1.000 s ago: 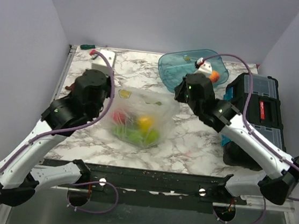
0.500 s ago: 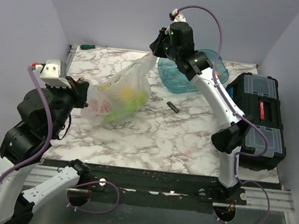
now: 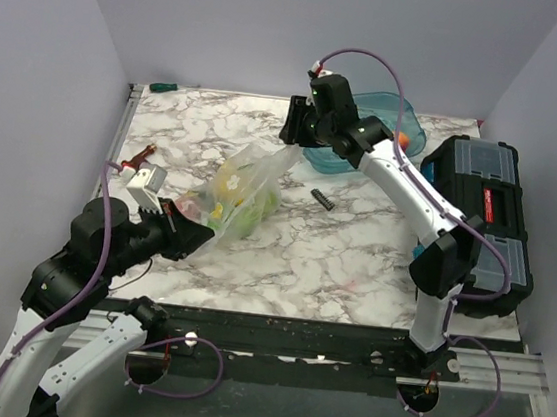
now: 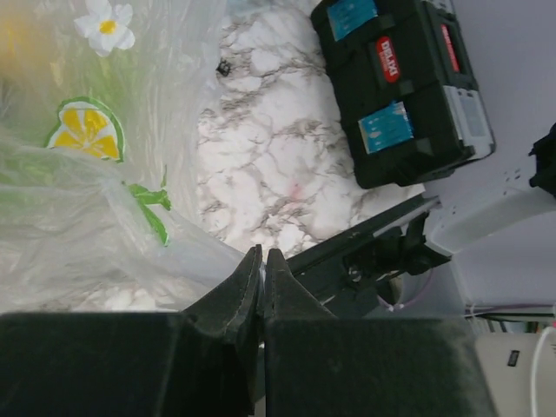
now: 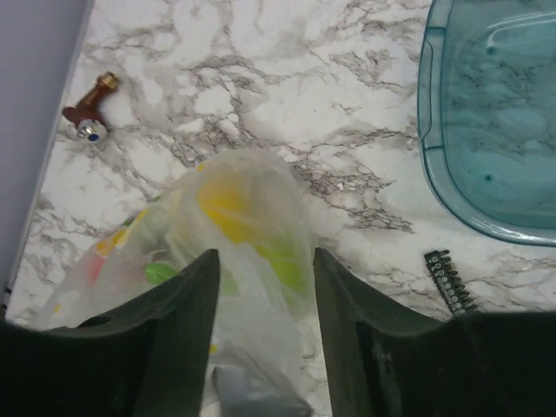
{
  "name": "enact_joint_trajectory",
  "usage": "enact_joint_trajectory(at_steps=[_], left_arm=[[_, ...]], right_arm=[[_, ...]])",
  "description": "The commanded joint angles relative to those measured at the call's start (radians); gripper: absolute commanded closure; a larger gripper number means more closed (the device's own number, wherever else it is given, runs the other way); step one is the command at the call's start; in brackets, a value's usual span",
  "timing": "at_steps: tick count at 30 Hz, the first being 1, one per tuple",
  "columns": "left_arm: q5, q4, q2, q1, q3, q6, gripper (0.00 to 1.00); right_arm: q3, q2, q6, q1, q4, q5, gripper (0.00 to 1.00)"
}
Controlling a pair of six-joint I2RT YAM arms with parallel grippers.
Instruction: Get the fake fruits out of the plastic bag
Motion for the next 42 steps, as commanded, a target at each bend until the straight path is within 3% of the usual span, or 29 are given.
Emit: enact_joint_trajectory(at_steps=[1,2,5,8,13,16,22,25,28,33,40,41,42], left_arm=[[0.098,0.041,-0.001,-0.003,0.040,-0.077,1.00],[0.112,0.057,-0.002,-0.003,0.029,-0.095,1.00],[0.161,0.079,0.007,-0.003,-0.019,-0.156,1.00],[0.195,0.145,-0.017,-0.003,-0.110,-0.223,1.00],[0.184,0.139,-0.008,-0.003,-0.123,-0.197,1.00],[0.206,0.102,0.027,-0.002,-0.114,-0.158,1.00],[0.225,0.126,0.012,-0.002,-0.186,-0.172,1.00],[0.219,0.127,0.005,-0.002,-0.210,-0.177,1.00],[0.218,0.118,0.003,-0.002,-0.216,-0.166,1.00],[0.202,0.061,0.010,-0.002,-0.190,-0.112,1.00],[0.215,0.003,0.008,-0.002,-0.136,-0.015,1.00],[0.228,0.005,0.010,-0.001,-0.125,0.006,0.98],[0.223,0.003,0.009,-0.002,-0.110,0.026,0.85]], right_arm=[[-0.002,-0.150,0.024,-0.005,-0.079,0.052,0.39],[-0.013,-0.166,0.048,-0.004,-0.098,0.056,0.26],[-0.040,-0.213,0.135,-0.004,-0.160,0.051,0.06],[-0.213,-0.349,0.228,-0.004,-0.083,0.041,0.00],[-0.673,-0.636,0.386,0.019,0.279,-0.092,0.00],[-0.889,-0.708,0.477,0.091,0.463,-0.154,0.00],[-0.946,-0.652,0.481,0.312,0.574,0.064,0.00],[-0.941,-0.577,0.527,0.345,0.589,0.085,0.00],[-0.950,-0.520,0.565,0.345,0.589,0.100,0.14],[-1.000,-0.489,0.557,0.348,0.658,0.088,0.27],[-1.126,-0.543,0.584,0.356,0.762,0.035,0.80],[-1.146,-0.551,0.578,0.358,0.780,0.026,0.85],[-1.166,-0.562,0.572,0.361,0.796,0.029,0.89]])
